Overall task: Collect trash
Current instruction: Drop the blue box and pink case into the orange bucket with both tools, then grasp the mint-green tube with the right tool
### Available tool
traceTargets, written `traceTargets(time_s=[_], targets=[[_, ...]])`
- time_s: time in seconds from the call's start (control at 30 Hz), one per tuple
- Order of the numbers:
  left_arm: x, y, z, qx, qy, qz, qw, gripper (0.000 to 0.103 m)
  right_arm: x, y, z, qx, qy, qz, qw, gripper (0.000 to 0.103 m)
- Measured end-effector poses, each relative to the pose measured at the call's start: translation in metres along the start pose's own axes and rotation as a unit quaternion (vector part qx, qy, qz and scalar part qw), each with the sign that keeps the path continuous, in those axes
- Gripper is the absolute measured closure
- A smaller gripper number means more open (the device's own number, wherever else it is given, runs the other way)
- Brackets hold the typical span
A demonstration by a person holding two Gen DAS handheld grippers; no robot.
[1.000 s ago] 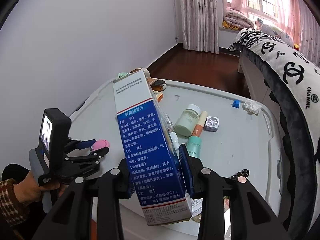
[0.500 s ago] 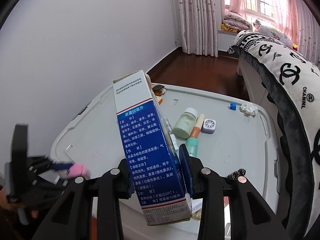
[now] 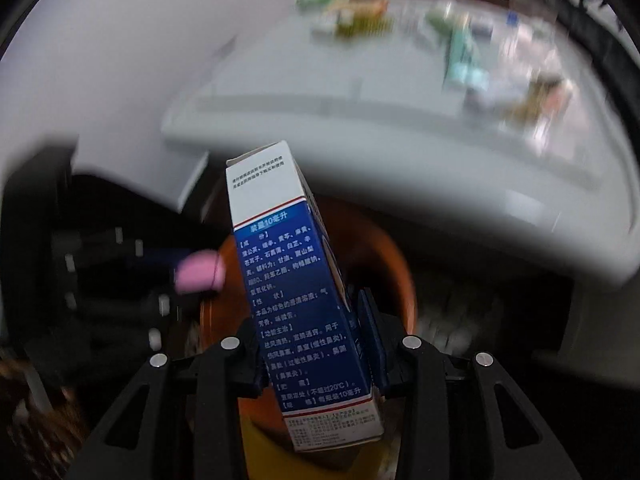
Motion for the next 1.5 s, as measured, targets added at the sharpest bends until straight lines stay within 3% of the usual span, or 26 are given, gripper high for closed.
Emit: traceTargets(time_s=[0.17,0.23,0.27,0.3,0.43,0.57,0.63,0.73,0.87,1.17,1.5], targets=[[-0.008,-0.013,-0.003,-0.011,0.009,-0.02,0.9997,0.061,-0.016,-0.022,-0.004,-0.013,0.009,-0.038,0.999,0.063],[-0.01,-0.015,-0.005,-0.017,0.018,-0.026,0.9994,0.061,-0.016,-0.029,-0.002,0.001,0.0,-0.053,0.999,0.057],[-0.011,-0.016,-0.006,-0.013,0.019,-0.029,0.9993,0.06,-0.017,-0.03,0.0,0.005,-0.005,-0.055,0.998,0.048],[-0.011,-0.017,-0.007,-0.01,0.02,-0.032,0.9992,0.056,-0.016,-0.031,0.001,0.004,-0.008,-0.055,0.998,0.04],[-0.01,-0.014,-0.004,0.008,0.012,-0.031,0.9994,0.042,-0.017,-0.032,0.005,0.01,-0.023,-0.05,0.998,0.036],[-0.001,-0.001,-0.001,0.033,-0.002,0.0,0.9994,0.039,-0.009,-0.022,0.008,0.001,-0.032,-0.022,0.999,0.034],[0.01,0.016,-0.004,0.056,-0.002,0.039,0.9976,0.038,0.0,-0.012,0.012,-0.008,-0.037,-0.001,0.999,0.034],[0.031,0.046,-0.01,0.094,0.008,0.101,0.9904,0.034,0.016,0.012,0.027,-0.021,-0.061,0.049,0.997,0.031],[0.063,0.07,-0.016,0.127,0.022,0.149,0.9804,0.029,0.038,0.043,0.045,-0.051,-0.082,0.102,0.99,0.028],[0.109,0.079,-0.026,0.13,0.046,0.187,0.9726,0.029,0.091,0.071,0.075,-0.098,-0.104,0.156,0.977,0.026],[0.131,0.068,-0.029,0.124,0.043,0.187,0.9736,0.029,0.117,0.067,0.086,-0.117,-0.108,0.157,0.975,0.026]])
Point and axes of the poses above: each gripper's, at about its wrist camera, not at the fingertips, and y roughly against the way its jaws point, z to its right, x to its top, the point moved 2 cm from there along -y, roughly the way its jaws point, and after that the axes turned 9 degrees about -y, right-handed, at the moved point
